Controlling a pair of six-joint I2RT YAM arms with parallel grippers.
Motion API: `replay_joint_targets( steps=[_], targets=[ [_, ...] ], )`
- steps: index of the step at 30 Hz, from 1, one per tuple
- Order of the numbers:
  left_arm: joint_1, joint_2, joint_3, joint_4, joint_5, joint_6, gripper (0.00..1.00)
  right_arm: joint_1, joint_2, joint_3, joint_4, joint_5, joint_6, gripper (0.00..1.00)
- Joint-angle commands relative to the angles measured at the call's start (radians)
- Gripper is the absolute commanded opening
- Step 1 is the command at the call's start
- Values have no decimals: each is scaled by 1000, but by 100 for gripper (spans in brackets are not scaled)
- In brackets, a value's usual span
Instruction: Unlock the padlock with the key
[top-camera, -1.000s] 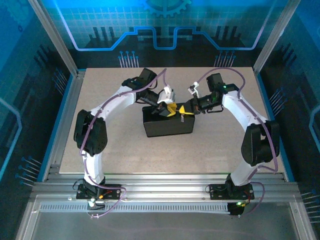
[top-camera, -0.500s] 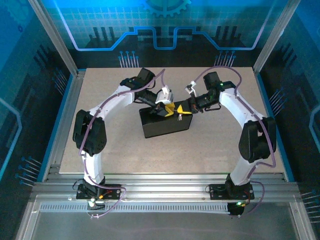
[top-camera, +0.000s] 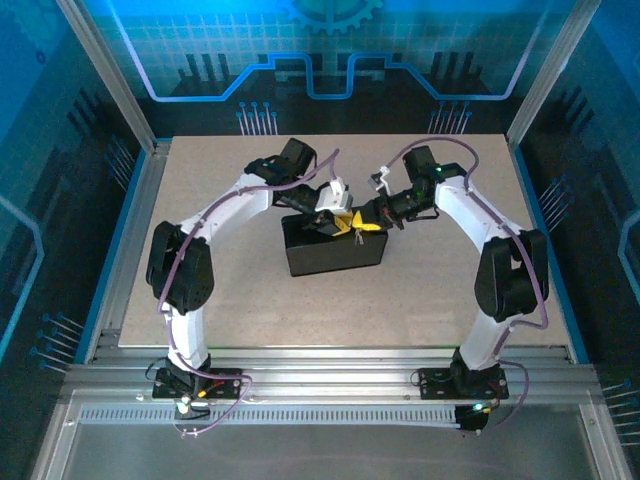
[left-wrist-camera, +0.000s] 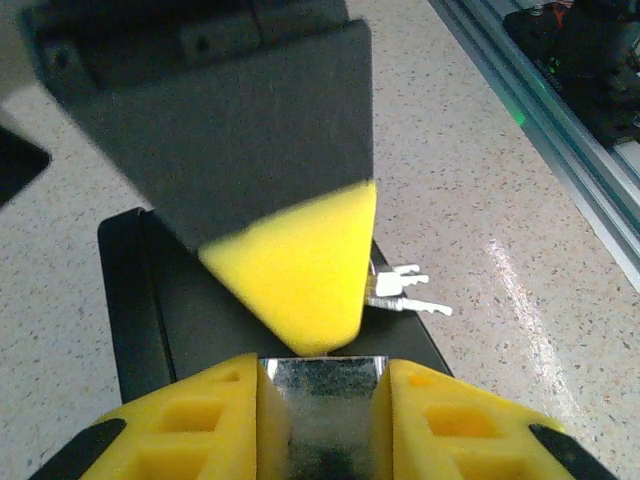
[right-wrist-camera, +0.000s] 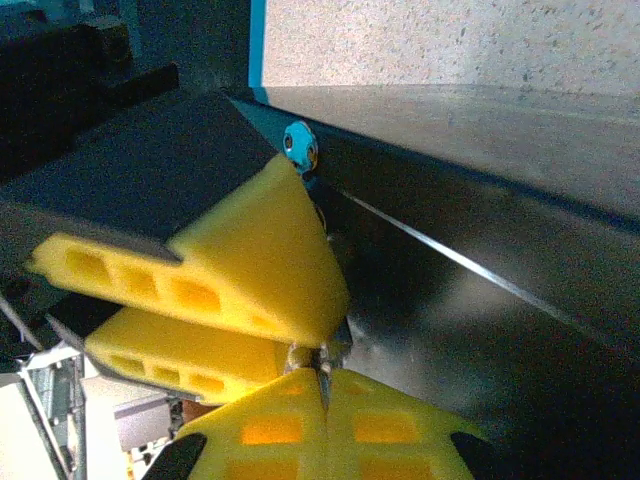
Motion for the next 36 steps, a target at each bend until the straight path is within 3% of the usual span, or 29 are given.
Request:
replay_joint_targets(
  steps=[1, 7, 13, 18, 24, 28, 32, 36],
  targets=[
    [-32, -40, 1, 22, 94, 18, 7, 29, -36, -26, 103, -92, 71, 0],
    [-32, -45, -1, 28, 124, 7, 6, 26, -39, -75, 165, -64, 98, 1],
    [-31, -45, 2, 36, 140, -16, 5, 33, -60, -72, 304, -87, 218, 15],
    [-14, -28, 2, 14, 120, -16, 4, -8, -100, -14, 130, -30, 70, 29],
    [10, -24, -10, 4, 105, -27, 3, -86, -139, -10, -20, 71, -71, 37],
    [21, -28, -14, -12, 114, -30, 3, -109, -185, -15, -32, 135, -140, 37],
    [30, -15, 22, -83, 140, -13, 3, -73, -306, -88, 84, 235, -299, 33],
    [34, 10, 71, -165, 158, 5, 4, -8, -455, -281, 403, 410, -433, 35]
  ],
)
